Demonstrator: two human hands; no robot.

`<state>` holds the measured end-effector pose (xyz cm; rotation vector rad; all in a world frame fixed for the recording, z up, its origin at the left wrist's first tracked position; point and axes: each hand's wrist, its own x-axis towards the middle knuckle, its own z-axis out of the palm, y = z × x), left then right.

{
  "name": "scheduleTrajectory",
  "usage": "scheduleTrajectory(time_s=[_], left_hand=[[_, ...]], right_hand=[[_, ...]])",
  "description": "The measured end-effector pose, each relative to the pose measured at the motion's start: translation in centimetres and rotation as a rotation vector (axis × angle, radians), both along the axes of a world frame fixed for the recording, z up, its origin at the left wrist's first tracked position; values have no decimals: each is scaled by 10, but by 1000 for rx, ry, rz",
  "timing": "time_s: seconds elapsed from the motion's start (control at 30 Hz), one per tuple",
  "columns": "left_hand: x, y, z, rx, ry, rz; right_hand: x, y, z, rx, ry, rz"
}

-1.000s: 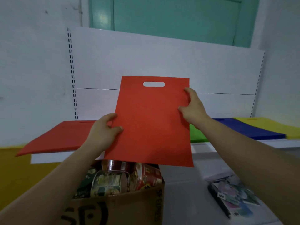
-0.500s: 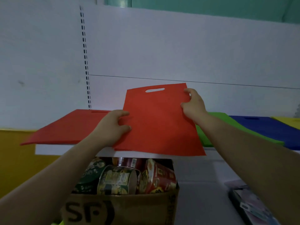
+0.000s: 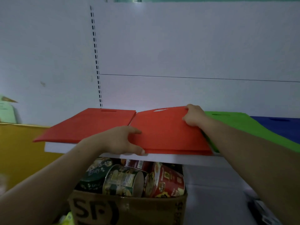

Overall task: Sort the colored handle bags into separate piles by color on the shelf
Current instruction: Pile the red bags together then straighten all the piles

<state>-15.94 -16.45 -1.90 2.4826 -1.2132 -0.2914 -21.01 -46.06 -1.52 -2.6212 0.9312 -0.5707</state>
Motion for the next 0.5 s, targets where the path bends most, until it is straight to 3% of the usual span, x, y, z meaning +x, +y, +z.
scheduleTrajectory(time_s=[0.17, 0.33, 0.5], left_hand=[[1, 0, -3, -2, -49, -21], [2, 0, -5, 38, -62, -56], [5, 0, -5, 49, -104, -73]], right_hand=[[-3, 5, -3, -85, 207, 51], [-6, 11, -4, -33, 378, 217], [-6, 11, -5, -60, 418, 219]])
